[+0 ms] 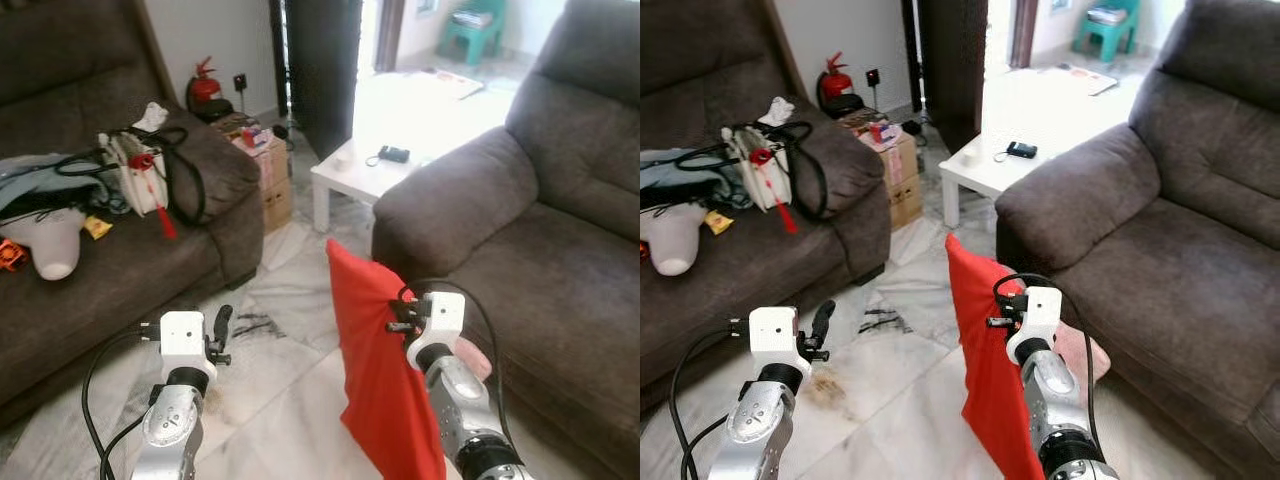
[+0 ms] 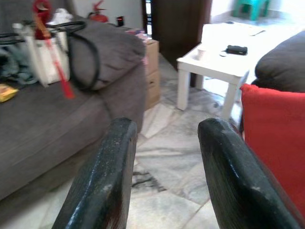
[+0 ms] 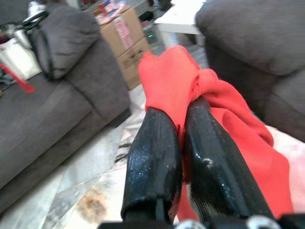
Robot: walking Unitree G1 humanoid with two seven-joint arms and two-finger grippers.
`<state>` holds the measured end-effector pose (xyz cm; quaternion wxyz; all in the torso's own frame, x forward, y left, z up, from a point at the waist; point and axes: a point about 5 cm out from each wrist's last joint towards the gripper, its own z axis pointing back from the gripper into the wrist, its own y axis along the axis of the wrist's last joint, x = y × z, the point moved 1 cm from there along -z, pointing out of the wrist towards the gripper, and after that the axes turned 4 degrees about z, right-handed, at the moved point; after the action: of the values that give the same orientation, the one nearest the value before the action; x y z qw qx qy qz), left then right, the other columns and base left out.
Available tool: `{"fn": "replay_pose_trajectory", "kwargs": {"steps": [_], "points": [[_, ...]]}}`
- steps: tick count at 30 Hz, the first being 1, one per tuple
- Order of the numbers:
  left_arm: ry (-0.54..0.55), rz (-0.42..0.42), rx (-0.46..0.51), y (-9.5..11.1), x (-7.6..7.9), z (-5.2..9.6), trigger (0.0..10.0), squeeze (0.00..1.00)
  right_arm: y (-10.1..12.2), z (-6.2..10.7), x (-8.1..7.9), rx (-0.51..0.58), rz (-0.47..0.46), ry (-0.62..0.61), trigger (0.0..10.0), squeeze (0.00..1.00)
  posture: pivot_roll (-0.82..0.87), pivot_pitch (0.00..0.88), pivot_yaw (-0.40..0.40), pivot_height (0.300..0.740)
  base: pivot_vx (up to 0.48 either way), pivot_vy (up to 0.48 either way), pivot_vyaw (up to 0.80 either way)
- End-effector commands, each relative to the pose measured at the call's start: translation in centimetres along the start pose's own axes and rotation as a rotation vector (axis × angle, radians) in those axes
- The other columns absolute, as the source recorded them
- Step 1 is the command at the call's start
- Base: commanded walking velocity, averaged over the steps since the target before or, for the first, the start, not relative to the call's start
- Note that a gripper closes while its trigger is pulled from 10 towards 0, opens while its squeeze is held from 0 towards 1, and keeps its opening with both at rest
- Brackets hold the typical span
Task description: Move the pillow to the sofa from floor
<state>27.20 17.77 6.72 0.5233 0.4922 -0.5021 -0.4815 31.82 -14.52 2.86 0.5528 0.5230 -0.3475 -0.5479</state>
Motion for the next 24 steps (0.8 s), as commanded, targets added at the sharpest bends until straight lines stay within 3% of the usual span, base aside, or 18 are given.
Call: {"fn": "replay_pose_trajectory", "kwargs": {"steps": [1, 4, 12, 15, 24], "points": [[-0.002, 0.014, -0.013, -0.20, 0.13, -0.03, 10.0, 0.00, 2.89, -1.06, -0.55, 0.112, 0.030, 0.027, 10.0, 0.00, 0.08, 0.001, 0.009, 0.740, 0.000, 0.480, -0.79], [-0.005, 0.010, -0.009, -0.19, 0.18, -0.09, 10.0, 0.00, 2.89, -1.06, -0.56, 0.113, 0.031, 0.026, 10.0, 0.00, 0.08, 0.000, 0.010, 0.740, 0.000, 0.480, -0.79], [-0.005, 0.010, -0.008, -0.17, 0.20, -0.09, 10.0, 0.00, 2.90, -1.07, -0.57, 0.114, 0.033, 0.024, 10.0, 0.00, 0.08, 0.000, 0.010, 0.740, 0.000, 0.000, -0.79], [-0.005, 0.009, -0.012, -0.22, 0.17, -0.10, 10.0, 0.00, 2.91, -1.08, -0.58, 0.114, 0.034, 0.023, 10.0, 0.00, 0.08, 0.000, 0.012, 0.740, 0.000, 0.480, -0.79], [-0.009, -0.002, -0.004, -0.10, 0.11, -0.10, 10.0, 0.00, 2.91, -1.13, -0.44, 0.112, 0.035, 0.012, 10.0, 0.00, 0.08, 0.000, 0.016, 0.740, 0.000, 0.000, -0.79]]}}
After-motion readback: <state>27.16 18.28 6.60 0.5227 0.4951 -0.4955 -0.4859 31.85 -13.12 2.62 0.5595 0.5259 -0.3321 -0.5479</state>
